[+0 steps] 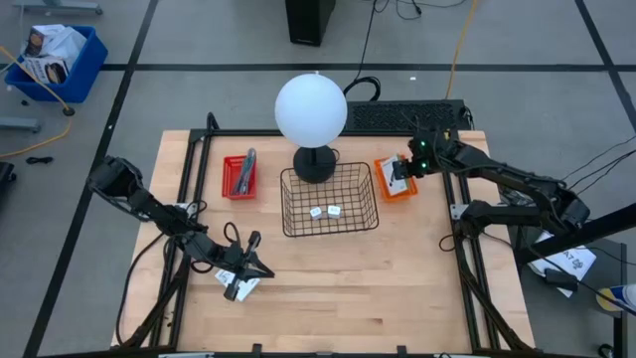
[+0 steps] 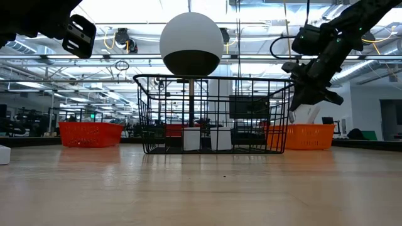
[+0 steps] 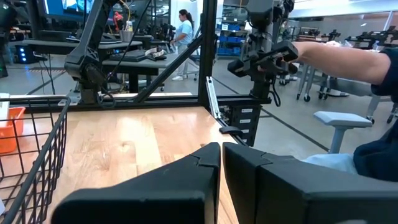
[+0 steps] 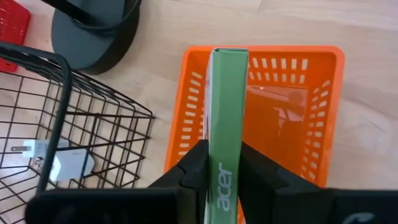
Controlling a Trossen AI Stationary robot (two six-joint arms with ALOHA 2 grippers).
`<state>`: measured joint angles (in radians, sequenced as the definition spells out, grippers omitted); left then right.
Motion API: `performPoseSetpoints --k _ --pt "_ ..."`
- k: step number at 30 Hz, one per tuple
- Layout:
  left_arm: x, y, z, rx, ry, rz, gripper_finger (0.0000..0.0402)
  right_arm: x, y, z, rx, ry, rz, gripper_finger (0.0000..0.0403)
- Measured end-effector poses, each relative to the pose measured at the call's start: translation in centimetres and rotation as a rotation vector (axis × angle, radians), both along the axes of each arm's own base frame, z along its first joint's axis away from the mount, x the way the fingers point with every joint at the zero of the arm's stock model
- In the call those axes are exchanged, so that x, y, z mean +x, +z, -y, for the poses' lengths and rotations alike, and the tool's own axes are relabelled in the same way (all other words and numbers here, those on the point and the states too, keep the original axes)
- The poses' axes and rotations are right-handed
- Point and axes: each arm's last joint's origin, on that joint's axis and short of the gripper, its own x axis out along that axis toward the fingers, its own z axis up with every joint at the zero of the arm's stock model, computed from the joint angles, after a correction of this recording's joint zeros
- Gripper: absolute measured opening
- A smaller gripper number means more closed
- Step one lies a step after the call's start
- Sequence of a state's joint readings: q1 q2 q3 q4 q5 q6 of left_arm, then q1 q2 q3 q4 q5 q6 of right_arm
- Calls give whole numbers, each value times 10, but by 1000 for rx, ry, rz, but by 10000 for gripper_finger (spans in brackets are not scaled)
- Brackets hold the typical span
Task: Pick and place items into bin
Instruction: Put the right card reader box into the orange bin, then put the card reader box into the orange bin
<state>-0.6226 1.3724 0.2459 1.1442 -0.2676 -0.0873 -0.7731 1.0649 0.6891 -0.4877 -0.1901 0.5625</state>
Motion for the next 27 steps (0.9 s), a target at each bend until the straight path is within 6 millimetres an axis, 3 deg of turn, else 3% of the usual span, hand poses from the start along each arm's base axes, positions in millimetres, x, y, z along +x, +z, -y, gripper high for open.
performPoseSetpoints --k 5,15,22,27 --pt "0 0 0 0 0 0 26 -1 -5 -1 0 9 -12 88" --pt "0 -1 0 9 0 -12 26 2 -2 1 -39 1 32 184" --pt "0 -2 0 10 0 -14 26 2 9 0 -106 7 105 196" --pt "0 -2 0 11 6 -14 26 4 20 -12 -132 73 171 196"
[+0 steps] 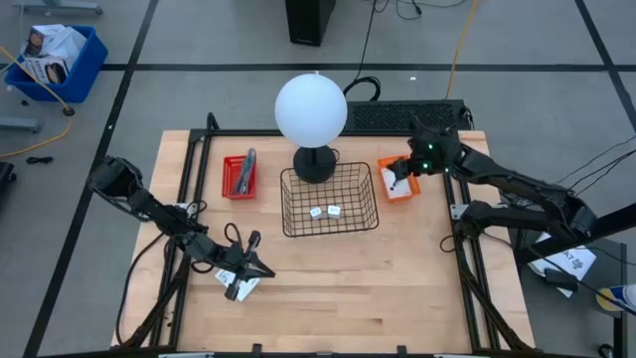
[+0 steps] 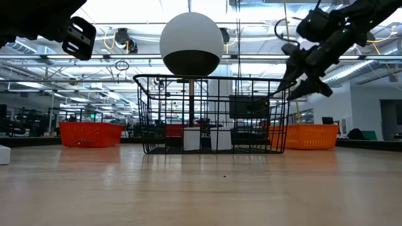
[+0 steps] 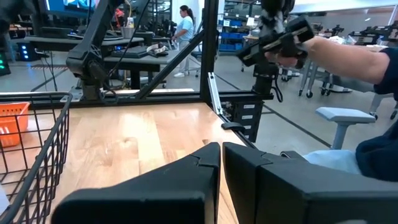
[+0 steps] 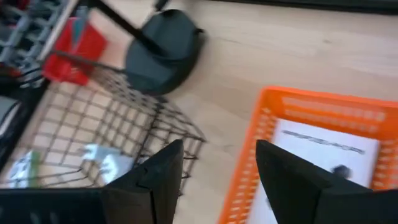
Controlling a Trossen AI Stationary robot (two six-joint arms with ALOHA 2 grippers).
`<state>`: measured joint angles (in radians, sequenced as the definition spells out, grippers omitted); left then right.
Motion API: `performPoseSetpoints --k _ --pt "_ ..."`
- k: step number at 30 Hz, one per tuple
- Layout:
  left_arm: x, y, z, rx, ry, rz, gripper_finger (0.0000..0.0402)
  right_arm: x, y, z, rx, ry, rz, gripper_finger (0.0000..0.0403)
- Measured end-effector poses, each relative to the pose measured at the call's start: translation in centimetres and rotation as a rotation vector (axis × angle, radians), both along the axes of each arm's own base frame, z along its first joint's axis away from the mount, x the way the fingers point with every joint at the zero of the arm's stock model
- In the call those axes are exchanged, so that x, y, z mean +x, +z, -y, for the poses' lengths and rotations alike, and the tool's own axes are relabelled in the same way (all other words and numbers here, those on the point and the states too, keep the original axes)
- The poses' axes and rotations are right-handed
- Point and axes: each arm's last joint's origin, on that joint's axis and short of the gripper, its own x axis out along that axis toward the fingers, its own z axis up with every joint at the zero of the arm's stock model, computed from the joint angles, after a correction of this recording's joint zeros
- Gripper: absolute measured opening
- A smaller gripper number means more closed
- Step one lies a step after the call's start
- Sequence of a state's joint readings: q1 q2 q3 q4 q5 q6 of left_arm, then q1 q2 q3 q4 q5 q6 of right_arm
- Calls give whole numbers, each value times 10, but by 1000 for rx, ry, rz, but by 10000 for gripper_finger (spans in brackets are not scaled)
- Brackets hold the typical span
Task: Pick and place items into bin
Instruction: Put the card reader box into the orange bin
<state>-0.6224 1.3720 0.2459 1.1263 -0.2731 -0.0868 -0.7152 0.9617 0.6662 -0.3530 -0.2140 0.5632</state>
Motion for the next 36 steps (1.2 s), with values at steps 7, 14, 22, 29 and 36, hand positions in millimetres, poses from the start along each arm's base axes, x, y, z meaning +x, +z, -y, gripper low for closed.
performPoseSetpoints --k 7,14,22,29,36 --pt "0 0 0 4 9 1 26 16 14 -28 -58 156 107 193" --pt "0 1 0 -35 16 3 26 41 24 -63 -135 334 217 176" --pt "0 3 0 -143 14 -24 26 67 24 -116 -215 552 293 147" --pt "0 4 0 -209 5 -35 26 83 26 -176 -395 763 430 74" --pt "0 4 0 -275 -7 -53 26 91 14 -226 -503 956 527 8"
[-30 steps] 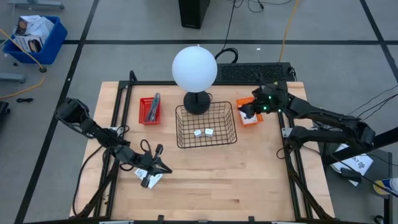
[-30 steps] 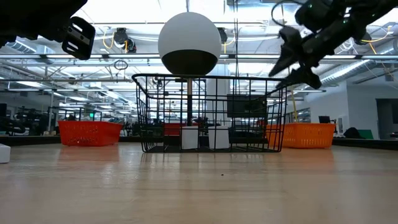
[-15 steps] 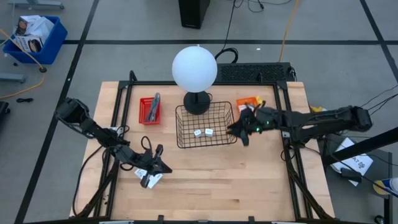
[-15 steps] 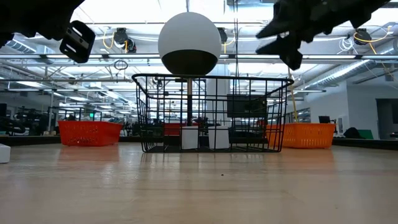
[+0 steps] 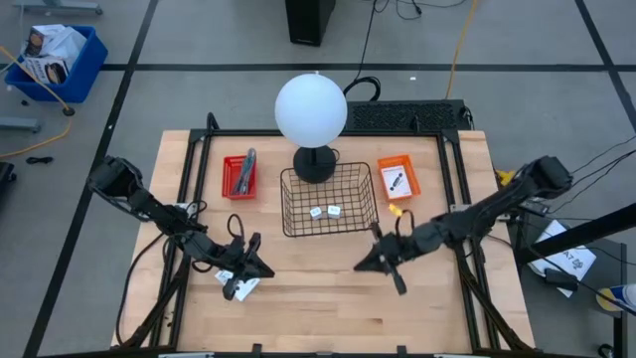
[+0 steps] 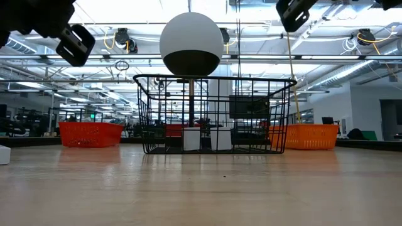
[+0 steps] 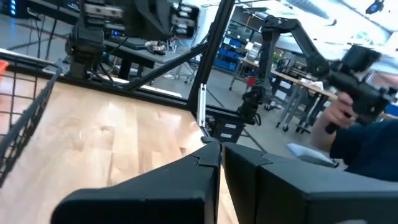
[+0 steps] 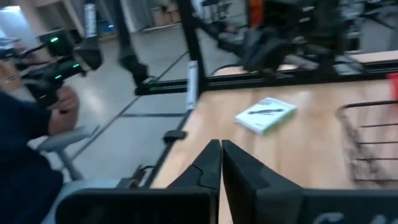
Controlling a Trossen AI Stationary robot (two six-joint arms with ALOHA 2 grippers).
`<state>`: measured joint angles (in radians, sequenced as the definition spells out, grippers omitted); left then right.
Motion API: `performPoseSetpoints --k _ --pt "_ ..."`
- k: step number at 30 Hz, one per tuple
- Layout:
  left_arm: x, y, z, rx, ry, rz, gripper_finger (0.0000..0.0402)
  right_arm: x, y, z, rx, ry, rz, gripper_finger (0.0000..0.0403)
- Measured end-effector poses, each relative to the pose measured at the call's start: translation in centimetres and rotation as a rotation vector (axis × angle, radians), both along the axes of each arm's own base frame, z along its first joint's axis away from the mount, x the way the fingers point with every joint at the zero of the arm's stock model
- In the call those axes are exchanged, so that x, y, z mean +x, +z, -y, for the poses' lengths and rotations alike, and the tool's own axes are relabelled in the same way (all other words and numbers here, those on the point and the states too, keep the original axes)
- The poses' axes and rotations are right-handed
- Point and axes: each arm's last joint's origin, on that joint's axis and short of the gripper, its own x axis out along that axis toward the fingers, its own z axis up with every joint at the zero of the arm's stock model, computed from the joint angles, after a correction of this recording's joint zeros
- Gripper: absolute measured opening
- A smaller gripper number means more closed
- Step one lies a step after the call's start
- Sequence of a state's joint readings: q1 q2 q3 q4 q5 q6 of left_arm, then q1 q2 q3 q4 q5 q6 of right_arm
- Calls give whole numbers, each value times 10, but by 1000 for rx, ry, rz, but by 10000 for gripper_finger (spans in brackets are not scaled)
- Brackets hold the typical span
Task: Pick and place items into bin
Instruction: Put the card reader box into the orange bin
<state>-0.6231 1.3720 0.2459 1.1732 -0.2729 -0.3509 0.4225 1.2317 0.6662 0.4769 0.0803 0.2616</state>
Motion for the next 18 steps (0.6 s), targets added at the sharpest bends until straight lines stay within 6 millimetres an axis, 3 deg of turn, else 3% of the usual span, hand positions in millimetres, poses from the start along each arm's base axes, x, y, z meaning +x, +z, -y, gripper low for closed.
performPoseSetpoints --k 6,18 --pt "0 0 1 -49 -7 -18 26 21 -25 -27 -19 52 -63 1" --pt "-2 12 0 -117 -19 86 26 112 -39 -72 -190 87 -62 0"
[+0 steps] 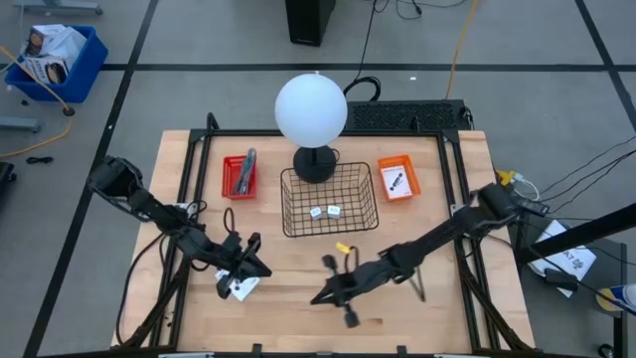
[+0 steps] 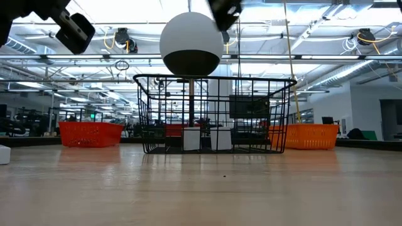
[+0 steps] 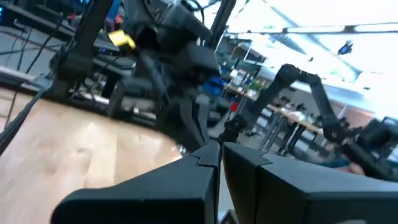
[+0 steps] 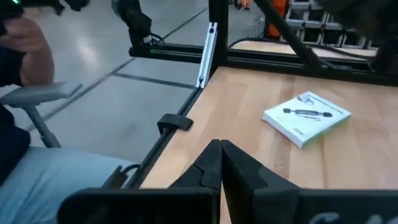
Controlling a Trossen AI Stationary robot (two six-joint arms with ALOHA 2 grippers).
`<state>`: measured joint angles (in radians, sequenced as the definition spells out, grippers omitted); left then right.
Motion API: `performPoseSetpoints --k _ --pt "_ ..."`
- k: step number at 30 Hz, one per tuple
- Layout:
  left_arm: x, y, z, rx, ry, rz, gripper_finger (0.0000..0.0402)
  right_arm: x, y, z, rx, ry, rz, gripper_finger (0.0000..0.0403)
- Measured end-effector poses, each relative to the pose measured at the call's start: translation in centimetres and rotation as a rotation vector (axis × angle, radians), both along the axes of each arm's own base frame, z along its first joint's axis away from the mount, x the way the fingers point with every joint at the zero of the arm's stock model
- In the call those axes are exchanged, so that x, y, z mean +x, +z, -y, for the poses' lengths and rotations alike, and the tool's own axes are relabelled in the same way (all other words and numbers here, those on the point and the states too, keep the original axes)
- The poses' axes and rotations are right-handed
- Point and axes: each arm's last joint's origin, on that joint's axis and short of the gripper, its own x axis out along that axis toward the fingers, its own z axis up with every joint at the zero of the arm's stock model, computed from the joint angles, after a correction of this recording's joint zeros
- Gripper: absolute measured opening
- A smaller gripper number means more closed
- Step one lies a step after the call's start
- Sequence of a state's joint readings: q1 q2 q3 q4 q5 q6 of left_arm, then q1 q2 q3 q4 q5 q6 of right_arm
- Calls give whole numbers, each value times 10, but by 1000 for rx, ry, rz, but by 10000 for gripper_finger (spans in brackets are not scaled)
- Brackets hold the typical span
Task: Pick and place items into bin
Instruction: Put the card reader box into the orange bin
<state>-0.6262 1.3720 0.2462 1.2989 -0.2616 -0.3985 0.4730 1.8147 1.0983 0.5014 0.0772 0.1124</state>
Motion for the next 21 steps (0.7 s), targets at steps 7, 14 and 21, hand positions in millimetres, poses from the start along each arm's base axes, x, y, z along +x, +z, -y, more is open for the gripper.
performPoseSetpoints --k 7,14,21 --pt "-3 14 -2 -88 0 129 26 53 -7 -2 -76 -33 -45 0" --pt "-8 27 -2 -91 -61 261 26 87 -13 13 -93 -84 -51 0" --pt "-10 31 -3 -83 -62 288 26 110 -26 16 -41 -83 -75 0"
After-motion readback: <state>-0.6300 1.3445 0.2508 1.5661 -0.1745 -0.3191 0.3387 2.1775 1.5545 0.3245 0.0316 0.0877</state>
